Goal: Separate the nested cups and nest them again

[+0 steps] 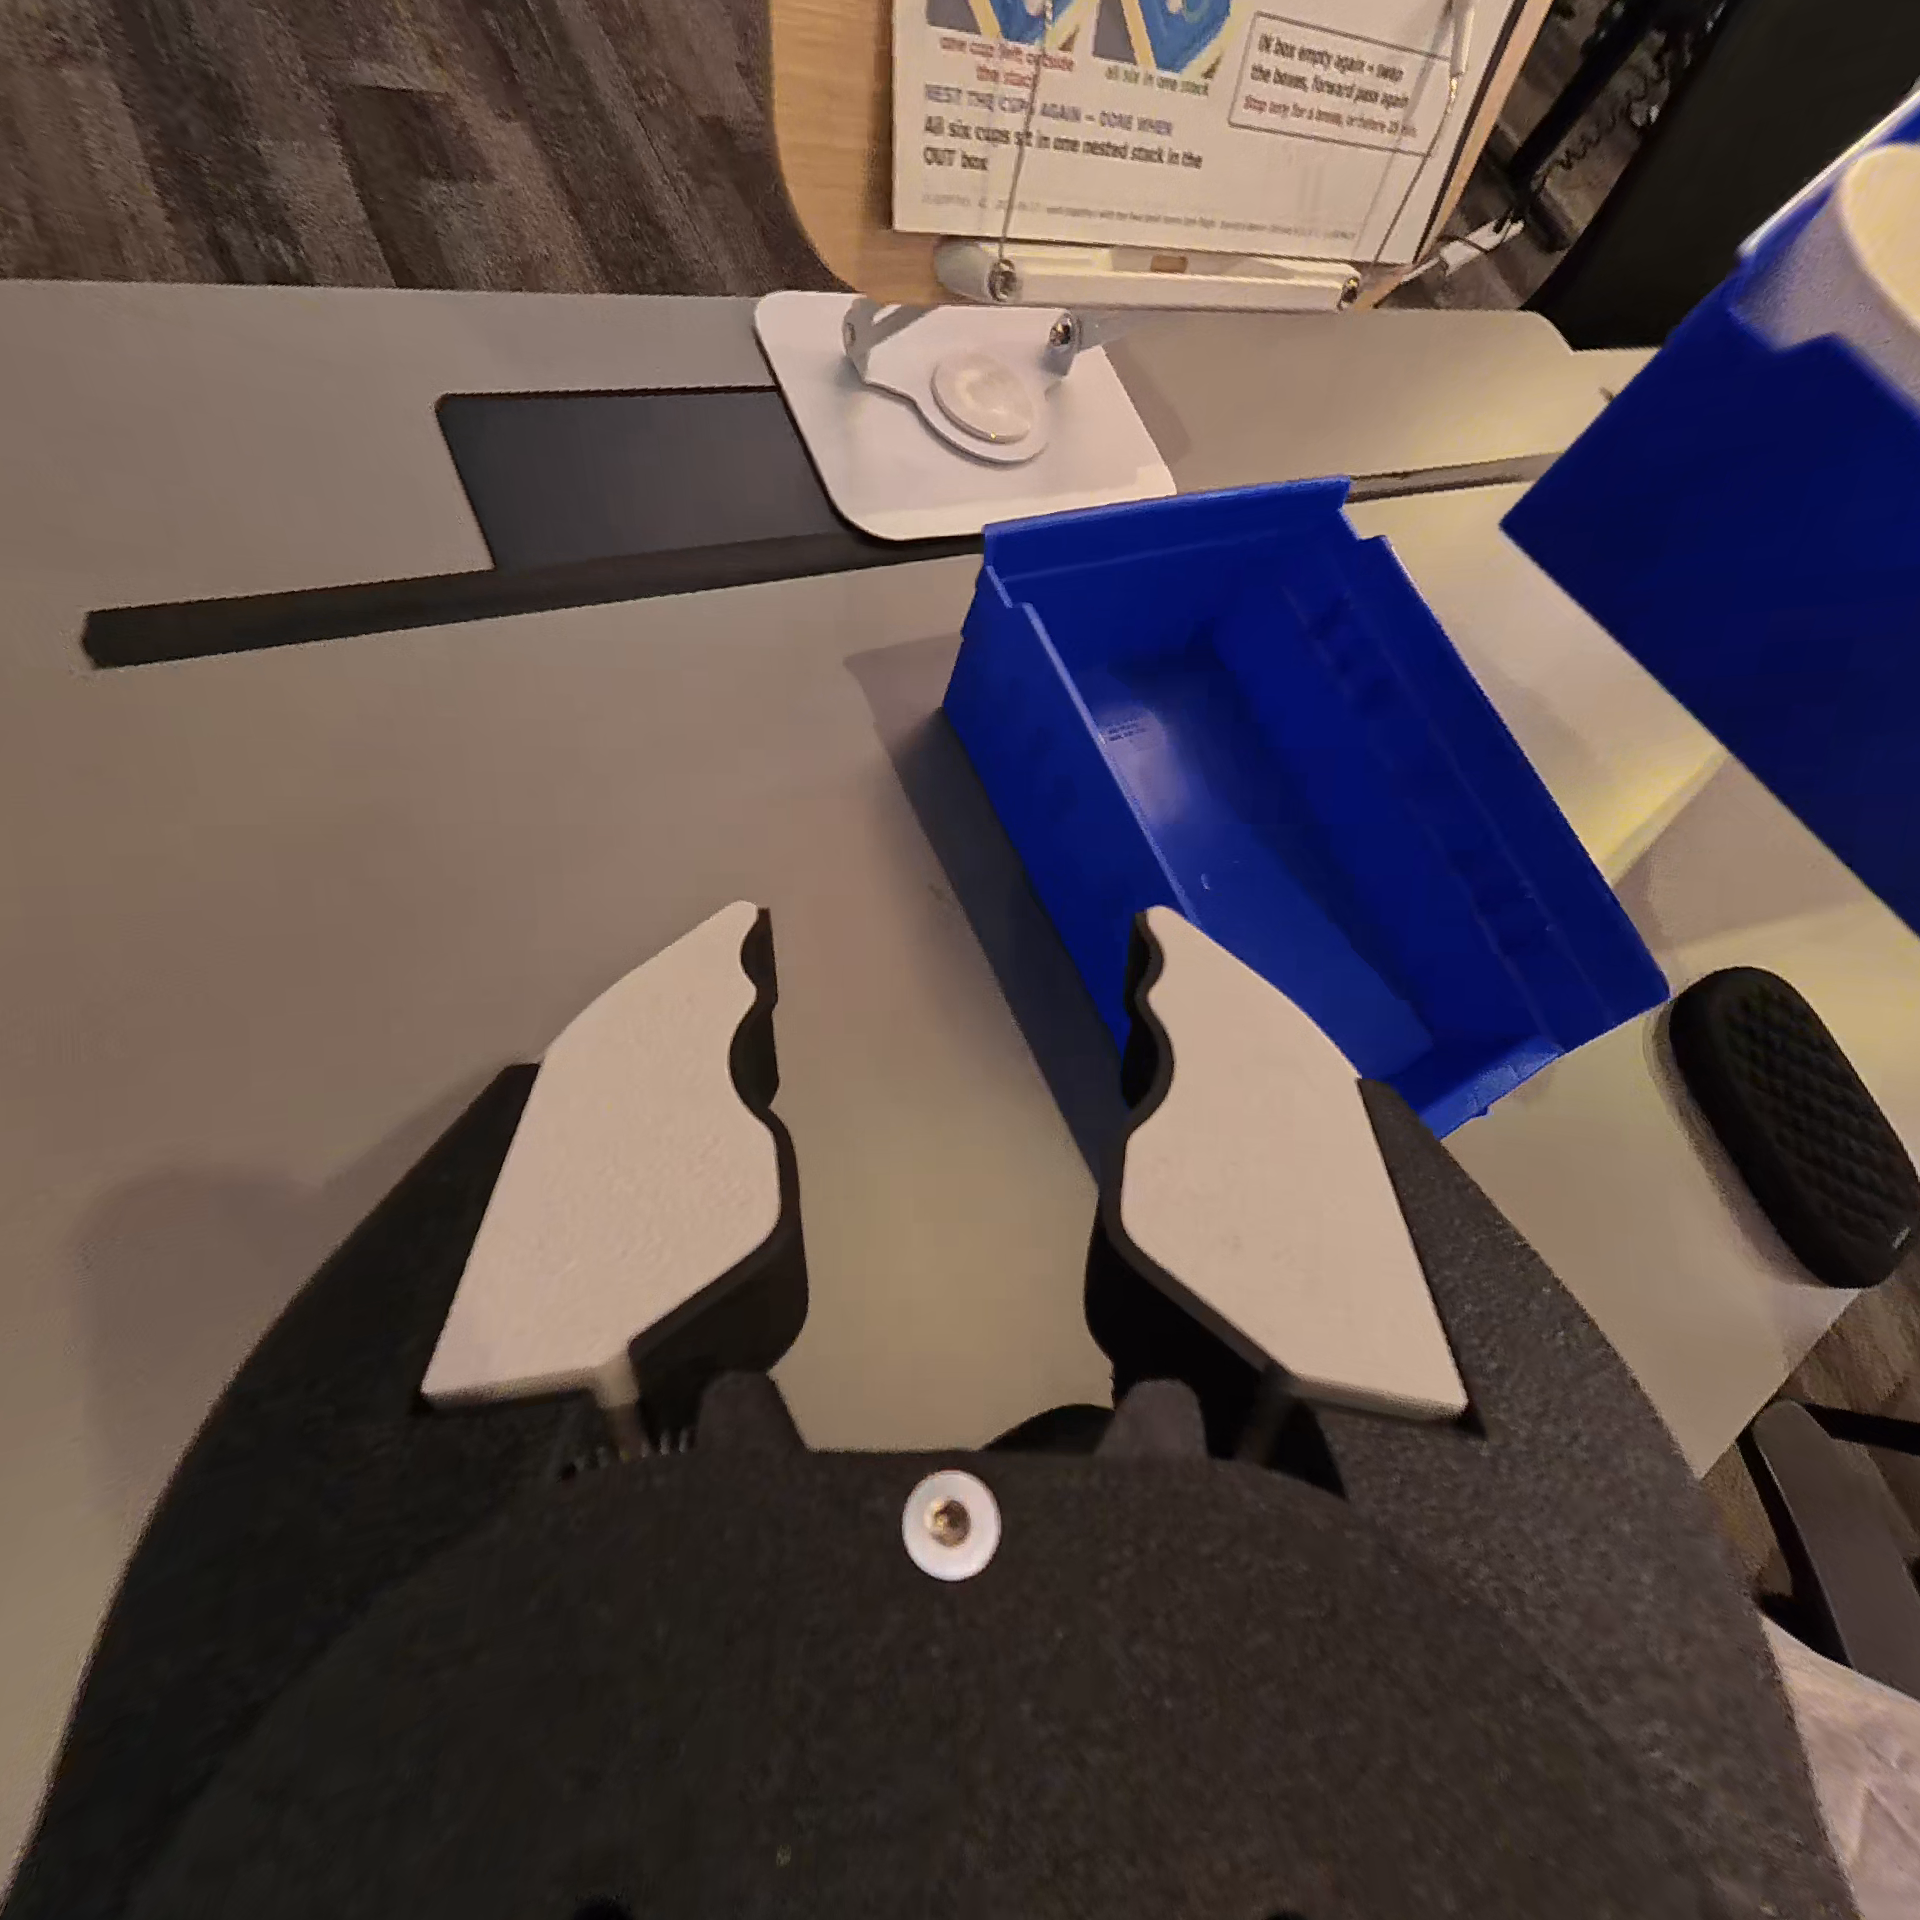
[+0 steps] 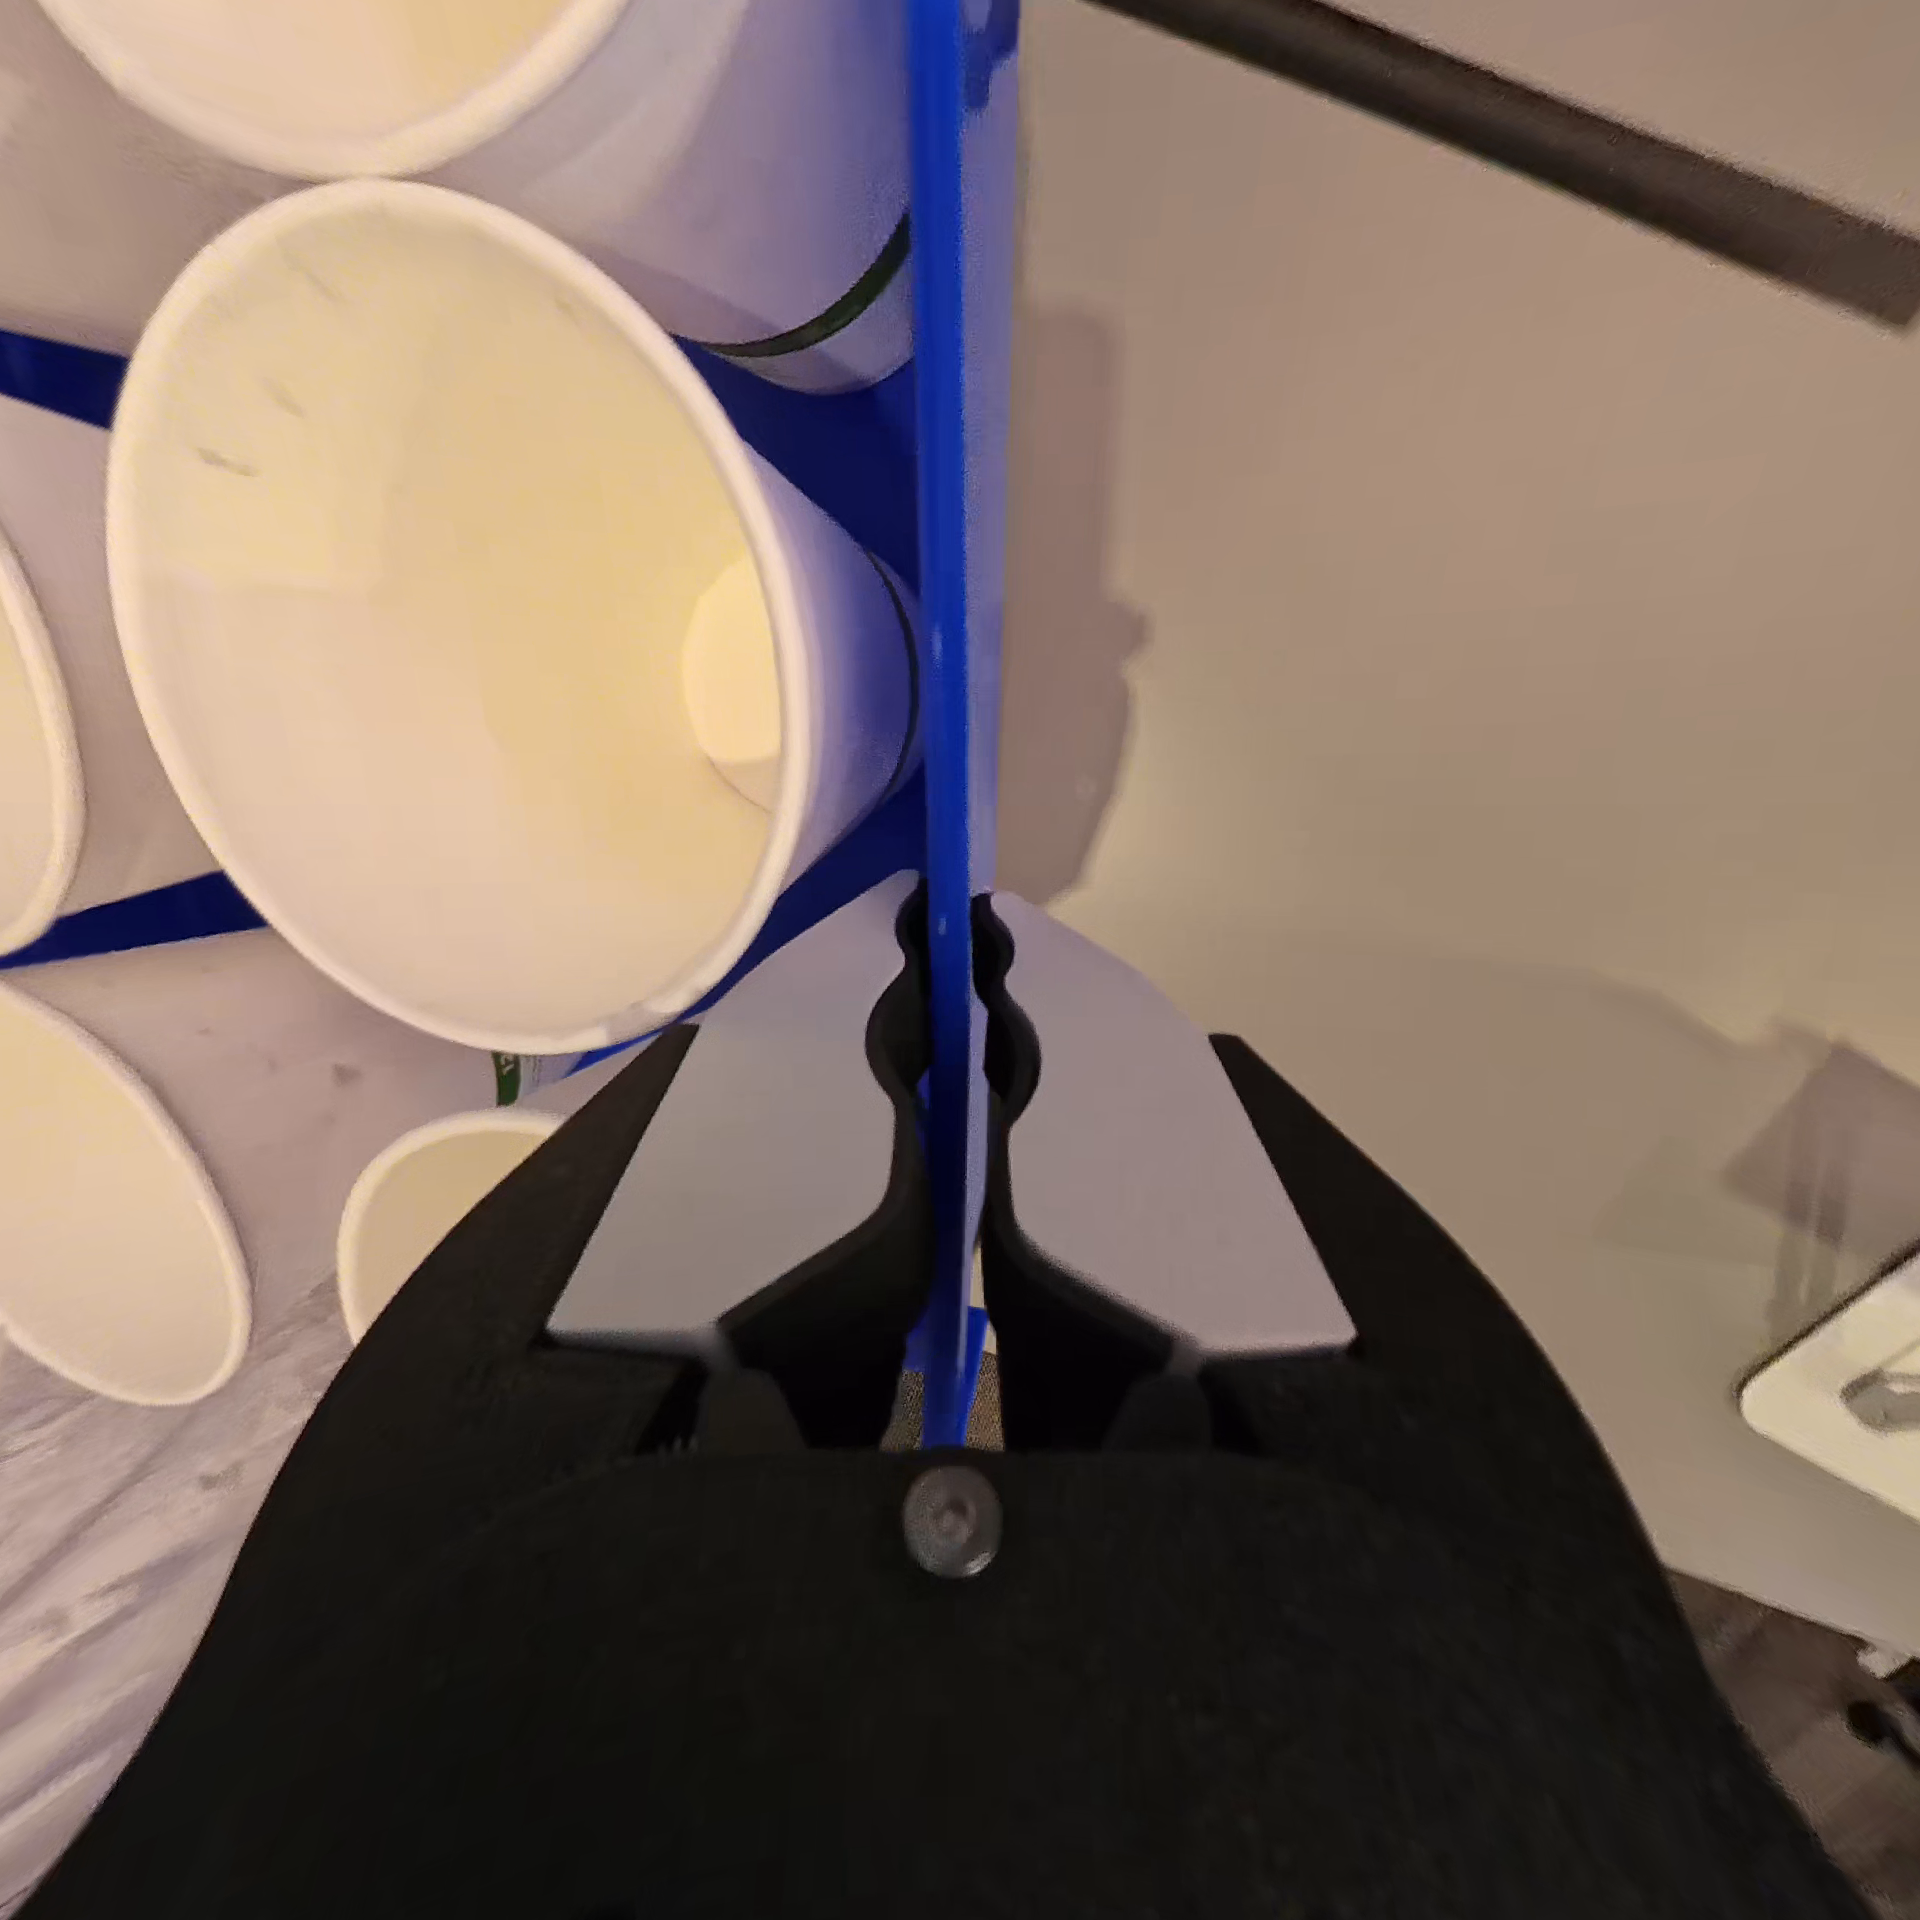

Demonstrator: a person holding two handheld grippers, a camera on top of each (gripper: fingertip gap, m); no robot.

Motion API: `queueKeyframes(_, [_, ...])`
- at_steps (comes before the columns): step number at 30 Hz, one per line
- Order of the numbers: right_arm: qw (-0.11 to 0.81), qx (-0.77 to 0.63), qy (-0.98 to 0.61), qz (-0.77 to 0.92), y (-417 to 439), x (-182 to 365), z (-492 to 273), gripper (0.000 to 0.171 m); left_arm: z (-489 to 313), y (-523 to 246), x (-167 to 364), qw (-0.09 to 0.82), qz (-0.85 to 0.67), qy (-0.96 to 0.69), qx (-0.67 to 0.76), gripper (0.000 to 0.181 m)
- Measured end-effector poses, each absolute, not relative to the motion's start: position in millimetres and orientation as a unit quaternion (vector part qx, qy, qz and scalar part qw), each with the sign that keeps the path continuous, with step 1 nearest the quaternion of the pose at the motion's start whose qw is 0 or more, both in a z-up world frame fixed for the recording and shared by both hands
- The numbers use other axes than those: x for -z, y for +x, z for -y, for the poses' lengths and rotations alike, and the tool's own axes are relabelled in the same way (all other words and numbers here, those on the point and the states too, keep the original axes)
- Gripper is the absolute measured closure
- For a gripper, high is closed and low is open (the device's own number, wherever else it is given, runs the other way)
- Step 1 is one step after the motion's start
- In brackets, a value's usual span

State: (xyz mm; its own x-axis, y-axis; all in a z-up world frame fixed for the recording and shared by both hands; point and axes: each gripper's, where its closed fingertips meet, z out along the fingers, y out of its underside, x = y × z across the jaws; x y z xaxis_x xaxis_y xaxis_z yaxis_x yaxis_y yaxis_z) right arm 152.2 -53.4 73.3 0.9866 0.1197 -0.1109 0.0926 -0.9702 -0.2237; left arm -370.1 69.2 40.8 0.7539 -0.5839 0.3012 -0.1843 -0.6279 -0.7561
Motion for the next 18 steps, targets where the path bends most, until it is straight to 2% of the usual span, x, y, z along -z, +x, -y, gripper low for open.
queueKeyframes(8, [0.091, -0.158, -0.962, 0.202, -30.4, -101.8, -20.3, 0.165, -65.1, -465.6, -45.1, 0.414, -0.108, -0.875, 0.227, 0.118])
queueKeyframes(18, [0.016, -0.205, -0.901, 0.382, -263.7, -46.6, -77.0, 0.165, -17.6, -611.4, -43.4, 0.470, 0.101, -0.860, 0.172, 0.125])
